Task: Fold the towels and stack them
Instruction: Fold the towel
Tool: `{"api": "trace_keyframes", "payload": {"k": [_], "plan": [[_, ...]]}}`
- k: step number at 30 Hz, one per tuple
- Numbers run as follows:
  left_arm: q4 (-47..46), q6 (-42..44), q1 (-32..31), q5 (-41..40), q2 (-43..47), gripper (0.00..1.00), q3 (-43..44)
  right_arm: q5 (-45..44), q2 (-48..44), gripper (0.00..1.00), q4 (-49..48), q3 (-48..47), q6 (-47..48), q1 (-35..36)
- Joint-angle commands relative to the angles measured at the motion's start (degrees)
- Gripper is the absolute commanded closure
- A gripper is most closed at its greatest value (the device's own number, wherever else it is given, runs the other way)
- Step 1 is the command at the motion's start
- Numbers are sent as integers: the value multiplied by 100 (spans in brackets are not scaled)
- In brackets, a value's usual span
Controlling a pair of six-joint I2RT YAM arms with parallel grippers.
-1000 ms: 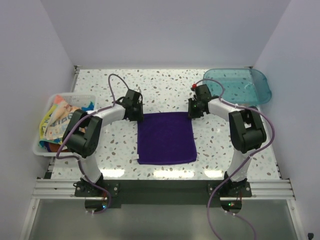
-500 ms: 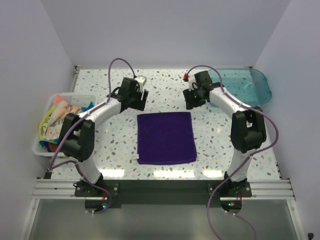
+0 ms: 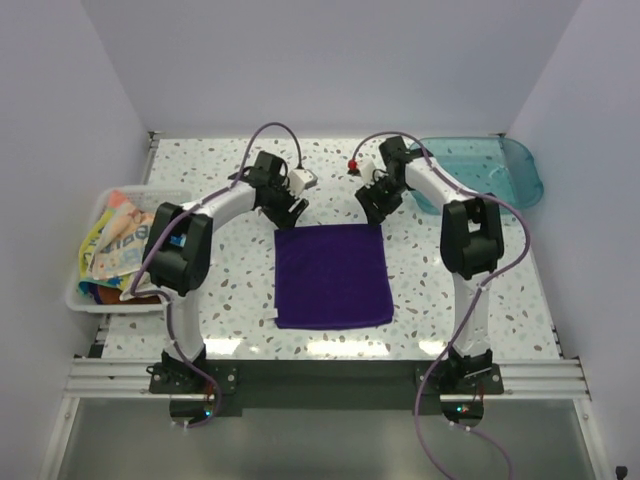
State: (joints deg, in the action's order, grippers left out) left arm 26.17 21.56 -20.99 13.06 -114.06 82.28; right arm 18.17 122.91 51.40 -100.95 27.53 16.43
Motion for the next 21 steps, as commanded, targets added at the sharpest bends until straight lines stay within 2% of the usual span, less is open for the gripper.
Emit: {"api": "trace_keyframes", "payload": {"k": [1, 11, 14, 17, 18, 21], "plan": [[353, 638, 95, 460, -99, 30, 420, 441, 311, 46, 625, -574, 578, -34], [661, 788, 113, 742, -494, 32, 693, 433, 918, 50, 863, -1006, 745, -34], [670, 814, 122, 698, -538, 33, 666, 441, 998, 57, 915, -980, 780, -34], [731, 832, 131, 733, -565, 33, 684, 363, 1050, 69, 925, -901, 807, -34], [757, 841, 131, 751, -573, 33, 728, 336, 1059, 77, 907, -874, 807, -34], [793, 876, 148, 751, -600, 34, 763, 336, 1121, 92, 969, -892, 816, -34]]}}
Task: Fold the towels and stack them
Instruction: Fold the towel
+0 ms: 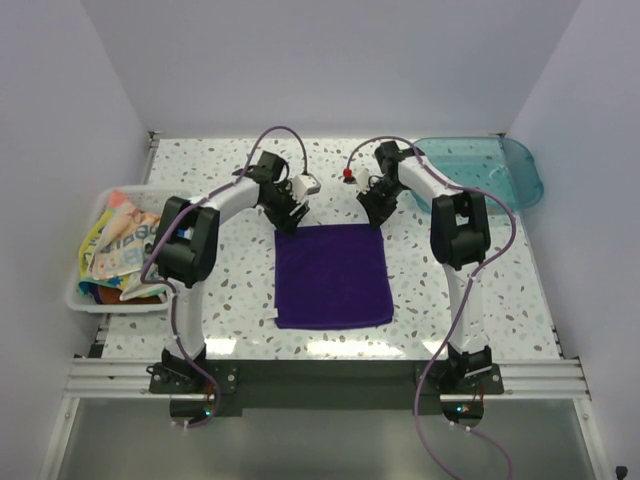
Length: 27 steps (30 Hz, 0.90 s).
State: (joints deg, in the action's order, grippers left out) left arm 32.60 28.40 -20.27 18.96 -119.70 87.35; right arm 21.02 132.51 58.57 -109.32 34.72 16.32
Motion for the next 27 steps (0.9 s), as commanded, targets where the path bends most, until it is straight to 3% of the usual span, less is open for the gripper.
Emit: {"api": "trace_keyframes", "payload": {"k": [1, 3, 20, 27], "plan": [[194, 183, 76, 169, -53, 34, 282, 52, 196, 95, 252, -63, 96, -32], [273, 209, 94, 178, -80, 34, 300, 26, 214, 100, 243, -55, 105, -23], [589, 104, 146, -121, 35, 50, -95, -203, 100, 100, -38, 253, 8, -23], [669, 87, 146, -121, 228, 51, -359, -291, 65, 100, -91, 262, -35, -23]]}}
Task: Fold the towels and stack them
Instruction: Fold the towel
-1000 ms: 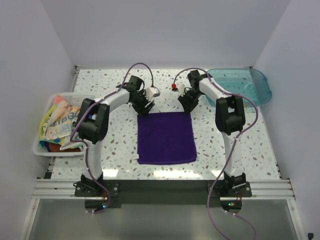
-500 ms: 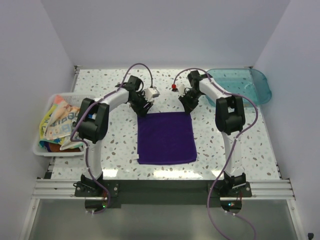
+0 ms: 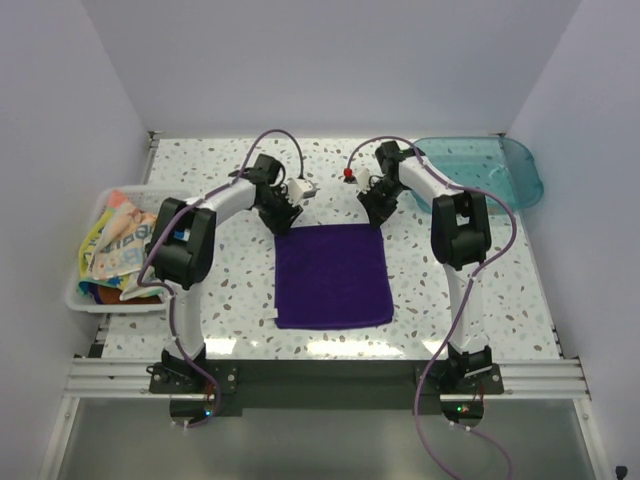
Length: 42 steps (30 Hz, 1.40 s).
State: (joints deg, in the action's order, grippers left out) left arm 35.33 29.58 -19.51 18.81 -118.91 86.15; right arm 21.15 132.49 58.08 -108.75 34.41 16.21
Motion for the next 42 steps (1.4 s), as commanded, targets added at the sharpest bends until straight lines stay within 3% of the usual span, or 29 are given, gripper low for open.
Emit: {"api": "trace_keyframes", "payload": {"k": [1, 12, 15, 16, 19, 29, 42], "plan": [[396, -23, 70, -123, 158, 51, -282, -313, 67, 100, -60, 205, -14, -12], [316, -40, 105, -334, -114, 68, -222, -445, -4, 100, -166, 249, -102, -4], [360, 12, 131, -308, -237, 78, -151, -489, 23, 100, -192, 153, -119, 5], [360, 21, 131, -325, -290, 86, -142, -497, 14, 100, -227, 135, -154, -3], [387, 83, 175, -342, -413, 100, 24, -480, -12, 100, -315, -40, -224, -4], [-52, 13, 193, -913, -124, 100, 552, -937, -503, 100, -842, -428, -523, 5], [-975, -1154, -114, -2107, 1844, 100, -941, -1964, -2367, 100, -1888, 1601, -857, 567]]}}
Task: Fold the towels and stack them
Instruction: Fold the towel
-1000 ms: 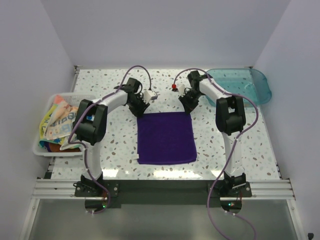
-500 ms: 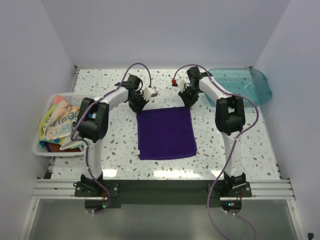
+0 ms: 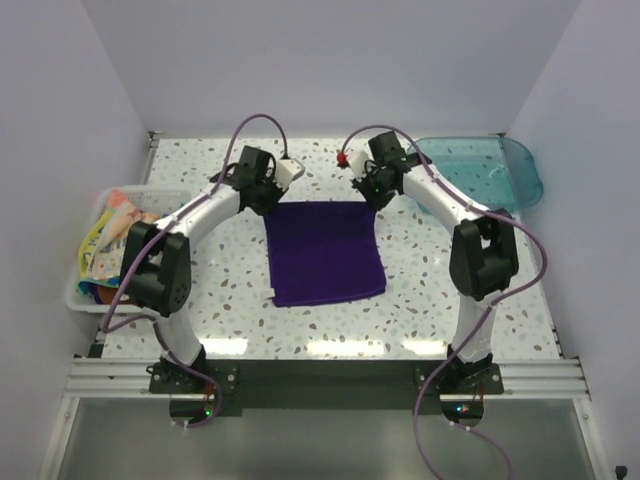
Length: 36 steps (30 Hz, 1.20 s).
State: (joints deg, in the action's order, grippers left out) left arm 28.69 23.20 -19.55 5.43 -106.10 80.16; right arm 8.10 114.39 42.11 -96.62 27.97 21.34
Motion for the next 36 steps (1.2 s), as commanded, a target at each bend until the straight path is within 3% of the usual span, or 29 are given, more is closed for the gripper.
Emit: {"api": "trace_keyframes", "payload": {"k": [1, 7, 13, 25, 36], "plan": [[-320, -614, -154, -937, 782, 100, -613, -747, -662, 100, -291, 503, -343, 167], [-232, -1589, -690, -1790, 1513, 100, -1538, -1398, -1269, 100, -246, 1381, -1299, 291], [172, -2697, -857, -1782, 2102, 100, -2293, -1364, -2059, 100, -492, 2436, -2206, 292], [181, -4130, -892, -360, 2946, 100, -3242, -951, -2957, 100, -853, 3861, -2753, 327], [146, -4667, -893, -332, 2999, 100, -3587, -582, -3177, 100, -994, 4204, -2753, 353]]}}
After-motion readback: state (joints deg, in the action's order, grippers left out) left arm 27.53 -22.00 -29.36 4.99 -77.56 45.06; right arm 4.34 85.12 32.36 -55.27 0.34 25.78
